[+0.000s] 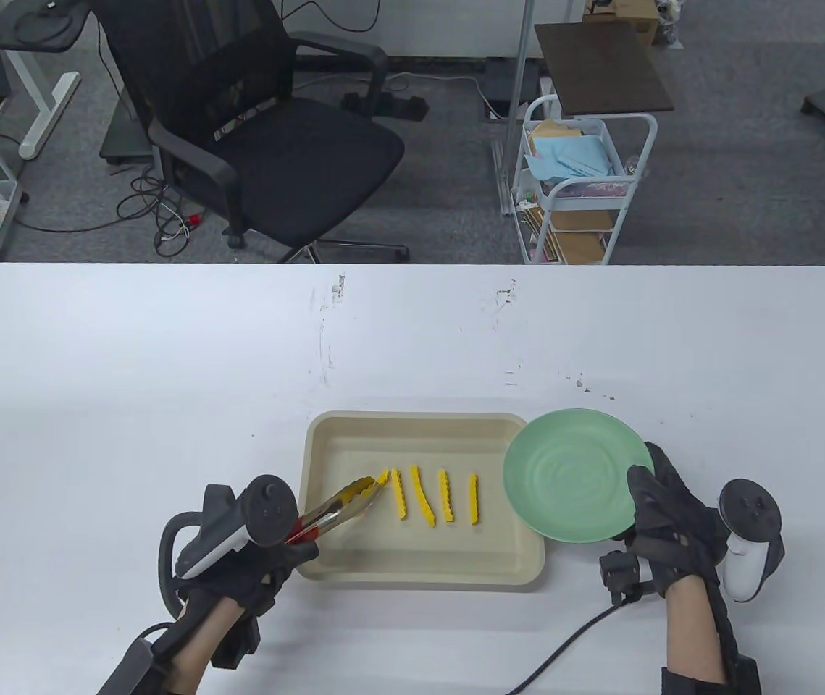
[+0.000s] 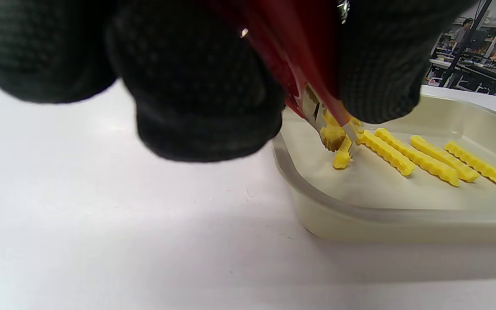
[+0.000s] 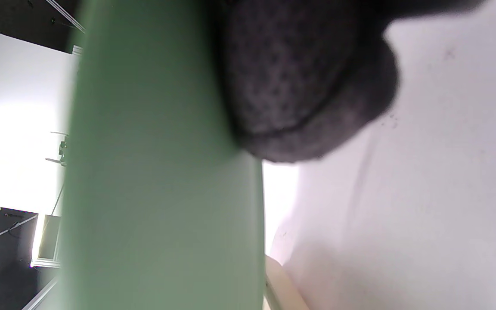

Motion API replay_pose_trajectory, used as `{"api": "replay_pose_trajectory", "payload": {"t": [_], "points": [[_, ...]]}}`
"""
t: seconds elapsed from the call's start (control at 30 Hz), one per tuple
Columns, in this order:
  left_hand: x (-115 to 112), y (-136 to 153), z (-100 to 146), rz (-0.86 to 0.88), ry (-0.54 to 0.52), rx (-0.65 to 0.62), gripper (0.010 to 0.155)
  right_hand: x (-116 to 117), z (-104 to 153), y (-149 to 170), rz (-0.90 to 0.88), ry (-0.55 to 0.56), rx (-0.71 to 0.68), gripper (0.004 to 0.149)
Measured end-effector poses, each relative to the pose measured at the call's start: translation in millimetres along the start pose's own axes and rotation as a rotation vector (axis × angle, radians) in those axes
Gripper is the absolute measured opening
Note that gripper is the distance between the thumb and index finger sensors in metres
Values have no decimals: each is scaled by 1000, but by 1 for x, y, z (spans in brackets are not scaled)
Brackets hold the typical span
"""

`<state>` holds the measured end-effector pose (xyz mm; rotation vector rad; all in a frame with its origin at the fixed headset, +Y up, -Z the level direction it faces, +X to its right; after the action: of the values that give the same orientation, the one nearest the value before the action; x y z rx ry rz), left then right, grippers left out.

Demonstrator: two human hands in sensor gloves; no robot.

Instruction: Hold plate and receive fries gripped by tongs from baking tray

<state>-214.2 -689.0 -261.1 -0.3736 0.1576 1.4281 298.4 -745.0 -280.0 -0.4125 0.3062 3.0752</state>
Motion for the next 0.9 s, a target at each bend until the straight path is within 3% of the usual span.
{"api": "replay_pose_trajectory", "payload": {"t": [0.2, 0.37, 0.47, 0.63, 0.8, 0.9], "points": [[12, 10, 0, 64, -34, 21, 64, 0, 0, 0, -5, -4, 5, 57], [48, 10, 3, 211, -215, -11, 64, 0, -1, 0, -3, -11, -2, 58], [64, -16, -1, 289, -266, -115, 64, 1, -2, 1, -27, -41, -9, 58], [74, -77, -18, 261, -271, -226, 64, 7, 0, 0, -53, -58, -22, 58], [70, -132, -36, 138, -184, -261, 64, 11, 3, -2, -41, -69, -32, 58], [69, -147, -40, 75, -176, -244, 64, 11, 1, -1, -39, -70, -23, 58]]}}
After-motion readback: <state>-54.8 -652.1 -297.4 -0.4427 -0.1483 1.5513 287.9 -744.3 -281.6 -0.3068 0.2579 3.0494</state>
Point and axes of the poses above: the tracker on the back of each hand, its own y axis roughly to the little-finger side, its own z axis roughly from the fingertips to the wrist, x = y × z, the point moved 1 cm from there along -z, roughly from the wrist to the fingertips, and after that the axes turned 14 degrees about -z, right-handed, at the moved point
